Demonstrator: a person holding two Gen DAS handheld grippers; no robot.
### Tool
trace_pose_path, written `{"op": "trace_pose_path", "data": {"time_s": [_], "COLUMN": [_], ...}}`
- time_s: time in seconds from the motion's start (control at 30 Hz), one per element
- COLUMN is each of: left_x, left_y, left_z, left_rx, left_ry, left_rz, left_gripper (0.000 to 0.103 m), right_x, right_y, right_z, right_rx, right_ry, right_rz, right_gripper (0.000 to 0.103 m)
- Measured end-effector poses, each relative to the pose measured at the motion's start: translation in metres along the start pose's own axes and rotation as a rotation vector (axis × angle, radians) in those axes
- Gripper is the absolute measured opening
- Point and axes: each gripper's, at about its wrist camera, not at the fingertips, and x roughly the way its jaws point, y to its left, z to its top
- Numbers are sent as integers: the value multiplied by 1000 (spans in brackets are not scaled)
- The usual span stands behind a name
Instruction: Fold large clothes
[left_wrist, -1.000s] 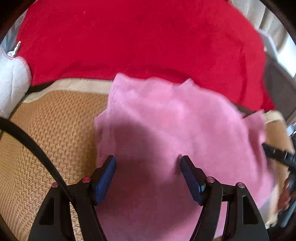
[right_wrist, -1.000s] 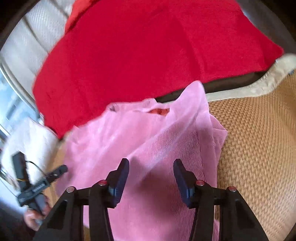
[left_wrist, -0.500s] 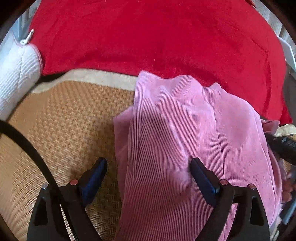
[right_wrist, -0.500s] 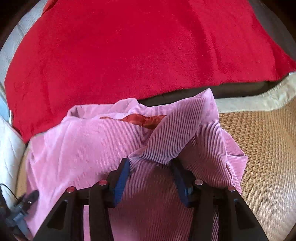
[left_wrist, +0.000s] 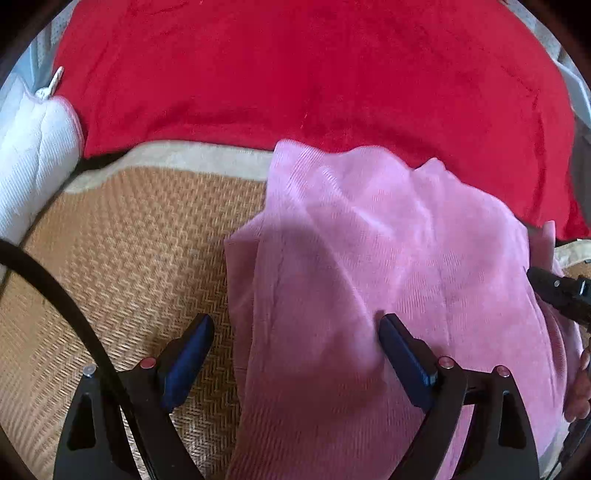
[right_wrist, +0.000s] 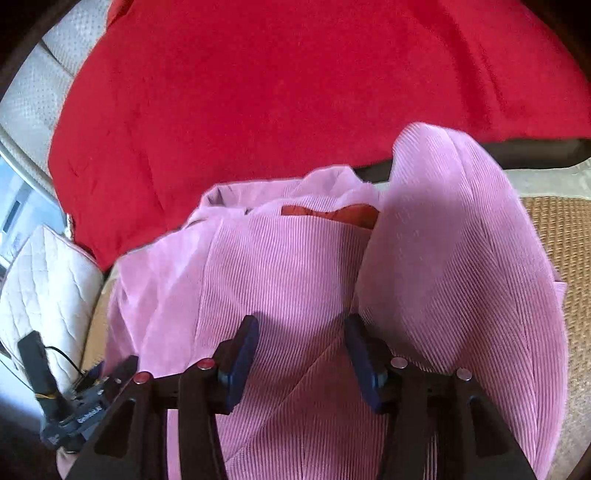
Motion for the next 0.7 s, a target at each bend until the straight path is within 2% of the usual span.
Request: {"op": "trace_pose_path", "data": {"time_s": [0.1,0.23,0.33,0.4,0.5,0.6,0.7], "left_x": [-16,-44,-43,-29,-28,-29,-33], "left_y": [-5,-35,-56,-69,-71,-71,-65], "left_z": [3,-3,-14,-25,-30,-32,-46], "left_rx": [31,122,201,249,237,208,200], "left_ry": [-30,-72,-41,5,-38,-22,-27], "left_rz": [-16,-59,-64,-21,2,3,2], "left_gripper": [91,91,92,92,97,98,98], "right_x": [-21,-49,-58,-63,-54,-63,-77], "right_y": [2,-7,-9,-16,-33,-27,-35], "right_z": [0,-10,-25,-36,-51,-60,-76], "right_rx": [10,23,25,17,22,-20,21], "right_ry": [-36,-46,-29,-11,33,29,19], "right_rz": [32,34,14,-23,-41,-54,-22], "right_gripper": [53,53,53,53,54,54,54]}}
